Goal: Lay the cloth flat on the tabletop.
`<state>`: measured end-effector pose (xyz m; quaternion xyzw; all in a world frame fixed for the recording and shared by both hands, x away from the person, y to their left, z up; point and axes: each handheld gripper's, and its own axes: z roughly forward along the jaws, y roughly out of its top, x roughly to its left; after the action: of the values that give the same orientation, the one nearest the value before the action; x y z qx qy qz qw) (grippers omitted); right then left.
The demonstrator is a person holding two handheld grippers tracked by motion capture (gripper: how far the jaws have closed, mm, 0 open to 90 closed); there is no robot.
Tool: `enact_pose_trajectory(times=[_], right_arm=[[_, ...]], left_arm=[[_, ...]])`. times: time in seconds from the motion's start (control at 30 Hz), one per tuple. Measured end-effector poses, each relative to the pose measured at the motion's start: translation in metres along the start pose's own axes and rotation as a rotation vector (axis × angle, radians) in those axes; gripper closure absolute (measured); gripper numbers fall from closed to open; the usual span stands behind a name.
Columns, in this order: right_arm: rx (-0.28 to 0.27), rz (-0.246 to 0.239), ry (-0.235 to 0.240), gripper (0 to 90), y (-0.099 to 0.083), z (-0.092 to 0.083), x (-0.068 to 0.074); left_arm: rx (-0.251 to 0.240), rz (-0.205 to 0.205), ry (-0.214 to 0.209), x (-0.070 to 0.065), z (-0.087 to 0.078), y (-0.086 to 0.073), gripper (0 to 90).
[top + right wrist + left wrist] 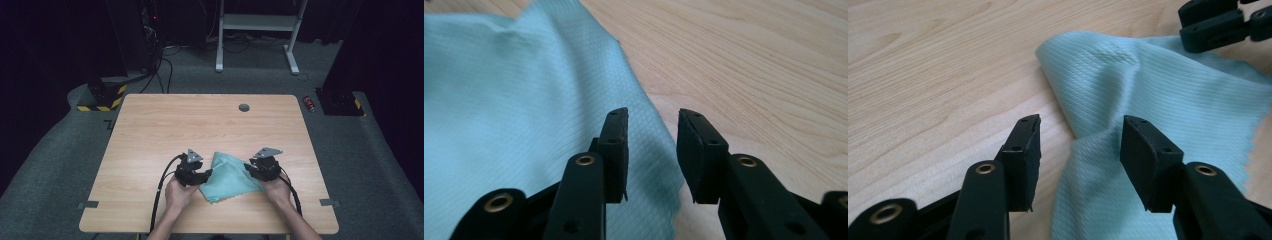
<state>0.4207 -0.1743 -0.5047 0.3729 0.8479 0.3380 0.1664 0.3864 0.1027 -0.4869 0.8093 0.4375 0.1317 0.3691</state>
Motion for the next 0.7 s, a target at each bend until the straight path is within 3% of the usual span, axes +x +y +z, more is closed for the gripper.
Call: enact_pose_trajectory(times=[0.17, 0.2, 0.23, 0.27, 0.37, 0.47, 0.5, 0.57, 0.7], right_arm=[[0.031, 0.044, 0.000, 64.6, 0.003, 0.016, -0.007], [0.042, 0.038, 0.012, 72.7, 0.004, 0.015, -0.008], [0.042, 0.038, 0.012, 72.7, 0.004, 0.015, -0.008], [0.051, 0.009, 0.027, 83.5, 0.004, 0.014, -0.007], [0.058, 0.000, 0.033, 88.6, 0.003, 0.011, -0.006], [0.034, -0.005, 0.027, 88.9, 0.000, 0.006, -0.006], [0.003, -0.007, 0.028, 88.9, -0.002, -0.003, -0.006], [-0.020, -0.010, 0.026, 88.9, -0.006, -0.014, -0.005], [-0.045, -0.032, 0.023, 88.9, -0.011, -0.027, -0.004]], left_arm=[[0.025, 0.036, -0.049, -0.008, 0.008, 0.001, 57.5], [0.035, 0.046, -0.061, -0.010, 0.010, 0.000, 63.5], [0.046, 0.057, -0.074, -0.012, 0.012, -0.001, 63.5], [0.057, 0.073, -0.084, -0.013, 0.013, -0.001, 69.0], [0.068, 0.087, -0.096, -0.015, 0.013, -0.002, 73.7], [0.055, 0.105, -0.068, -0.017, 0.008, -0.001, 73.7], [0.044, 0.109, -0.052, -0.016, 0.005, -0.001, 69.5], [0.019, 0.088, -0.017, -0.013, 0.000, 0.001, 61.5], [-0.026, 0.046, 0.026, -0.006, -0.007, 0.010, 55.2]])
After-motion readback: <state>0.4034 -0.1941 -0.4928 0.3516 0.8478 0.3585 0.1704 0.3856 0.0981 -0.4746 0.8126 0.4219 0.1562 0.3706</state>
